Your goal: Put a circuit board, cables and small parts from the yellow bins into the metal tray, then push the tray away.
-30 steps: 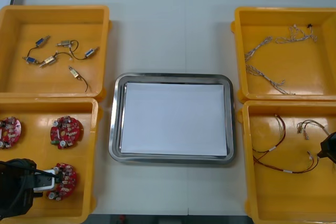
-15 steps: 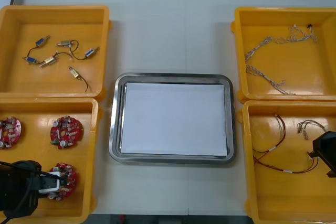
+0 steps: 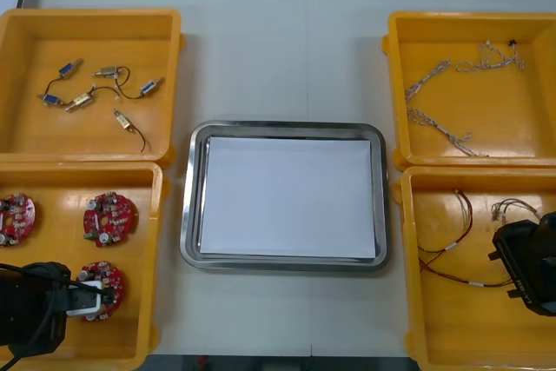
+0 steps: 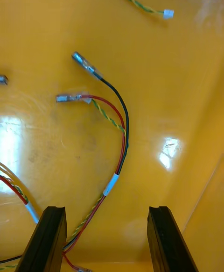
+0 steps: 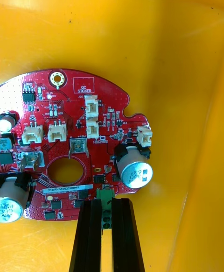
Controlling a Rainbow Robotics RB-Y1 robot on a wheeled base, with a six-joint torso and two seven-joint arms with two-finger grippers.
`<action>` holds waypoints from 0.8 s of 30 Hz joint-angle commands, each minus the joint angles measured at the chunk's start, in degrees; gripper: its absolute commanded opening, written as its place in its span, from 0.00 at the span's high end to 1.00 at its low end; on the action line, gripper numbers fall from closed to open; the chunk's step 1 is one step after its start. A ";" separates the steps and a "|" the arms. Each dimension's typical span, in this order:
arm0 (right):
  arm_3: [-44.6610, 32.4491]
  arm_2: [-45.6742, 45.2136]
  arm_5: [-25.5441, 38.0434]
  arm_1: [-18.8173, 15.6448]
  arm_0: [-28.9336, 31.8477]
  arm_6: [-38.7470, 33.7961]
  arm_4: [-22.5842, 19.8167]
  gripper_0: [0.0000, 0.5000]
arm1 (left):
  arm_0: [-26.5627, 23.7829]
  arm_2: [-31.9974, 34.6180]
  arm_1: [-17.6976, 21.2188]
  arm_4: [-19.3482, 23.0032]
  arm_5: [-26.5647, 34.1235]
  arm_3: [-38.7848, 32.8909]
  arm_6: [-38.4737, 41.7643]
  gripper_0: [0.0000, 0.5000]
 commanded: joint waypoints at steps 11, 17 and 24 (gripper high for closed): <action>-1.59 9.73 -4.43 1.82 -0.15 -17.65 10.06 0.00 | -1.80 0.24 -0.91 1.23 1.01 -0.69 0.45 1.00; -1.59 8.59 -6.37 3.49 1.26 -17.29 10.24 0.00 | -3.47 2.44 -0.91 2.72 4.88 -1.75 0.45 1.00; -1.59 8.24 -8.48 3.93 3.02 -16.77 10.50 0.00 | -6.19 6.04 0.15 7.03 10.24 -2.54 0.45 1.00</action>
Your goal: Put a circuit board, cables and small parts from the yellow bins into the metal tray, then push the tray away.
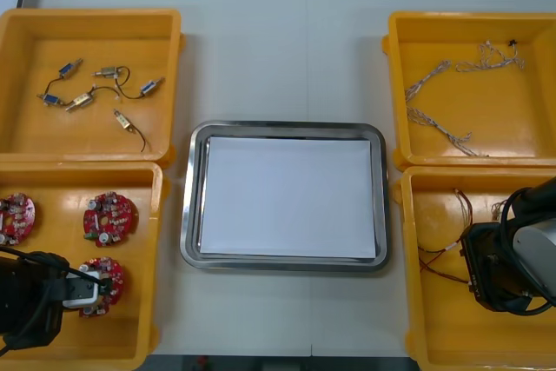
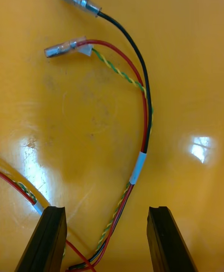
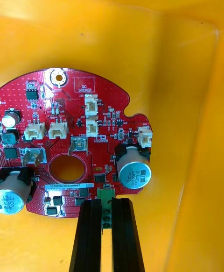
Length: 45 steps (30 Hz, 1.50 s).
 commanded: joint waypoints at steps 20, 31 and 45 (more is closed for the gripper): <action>0.88 -2.27 -8.29 1.90 6.30 0.65 1.56 0.00 | -14.66 15.25 3.93 11.87 20.54 -6.54 0.85 1.00; 2.02 -2.27 -9.25 2.78 6.30 1.18 1.29 0.00 | -20.28 13.14 3.93 9.41 21.33 -10.76 29.33 1.00; 4.13 -2.27 -11.54 2.87 6.47 1.70 2.35 0.00 | -28.72 4.88 3.93 5.46 28.54 -18.31 64.49 1.00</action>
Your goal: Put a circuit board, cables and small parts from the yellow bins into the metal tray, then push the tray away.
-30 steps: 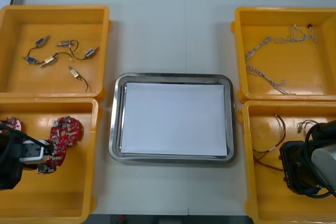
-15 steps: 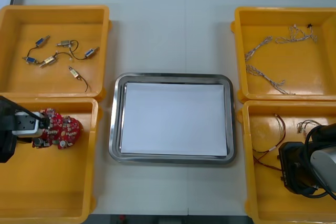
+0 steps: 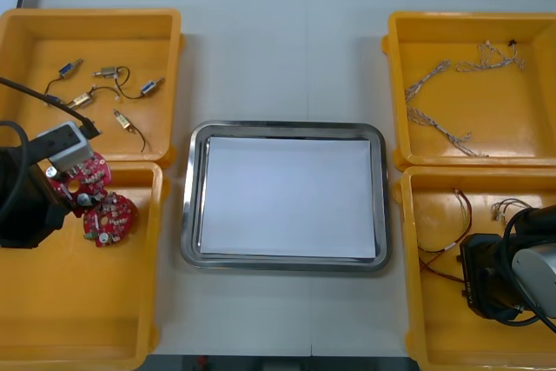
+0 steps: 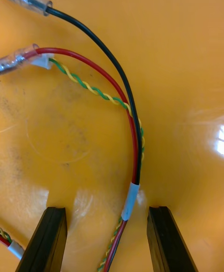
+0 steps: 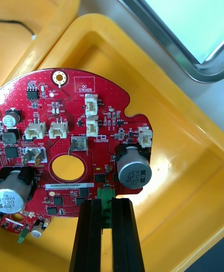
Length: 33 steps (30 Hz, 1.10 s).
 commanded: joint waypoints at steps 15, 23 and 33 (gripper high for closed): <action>0.71 -1.66 -1.30 0.80 0.55 3.22 1.23 1.00 | -13.26 -19.29 2.20 -8.70 2.68 -6.63 39.91 1.00; -2.63 -3.07 3.63 -0.43 -1.20 3.92 0.00 1.00 | -20.21 -28.87 2.11 -10.72 3.92 -5.84 52.92 1.00; -11.59 -11.24 15.93 -1.66 -4.63 5.41 -8.79 1.00 | -29.44 -40.21 -0.43 -12.04 4.23 -1.89 68.74 1.00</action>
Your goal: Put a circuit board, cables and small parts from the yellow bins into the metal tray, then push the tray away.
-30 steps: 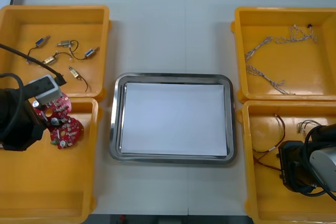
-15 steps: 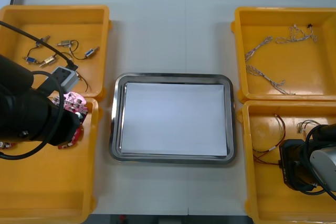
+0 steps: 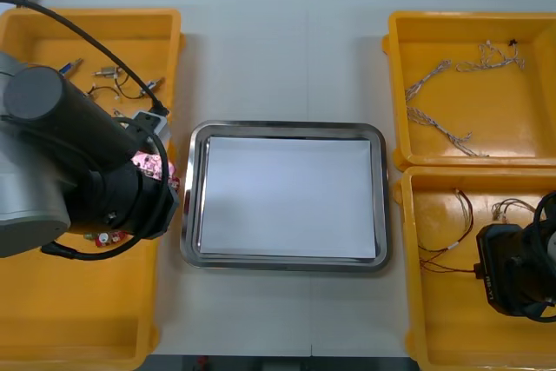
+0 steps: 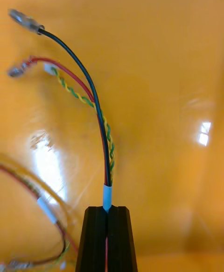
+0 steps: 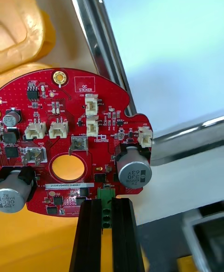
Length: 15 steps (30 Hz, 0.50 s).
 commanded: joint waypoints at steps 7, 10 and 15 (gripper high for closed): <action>-9.22 -11.26 9.50 -1.59 -4.26 6.49 -8.65 1.00 | -10.16 -9.80 -5.55 -5.68 0.84 6.35 12.49 1.00; -10.81 -12.93 9.50 -1.94 -4.44 9.22 -9.88 1.00 | -12.27 -12.61 -7.22 -7.61 0.84 8.54 14.34 1.00; -13.71 -15.66 9.50 -3.52 -4.35 18.18 -10.41 1.00 | -13.94 -15.16 -13.29 -12.44 0.84 13.73 15.21 1.00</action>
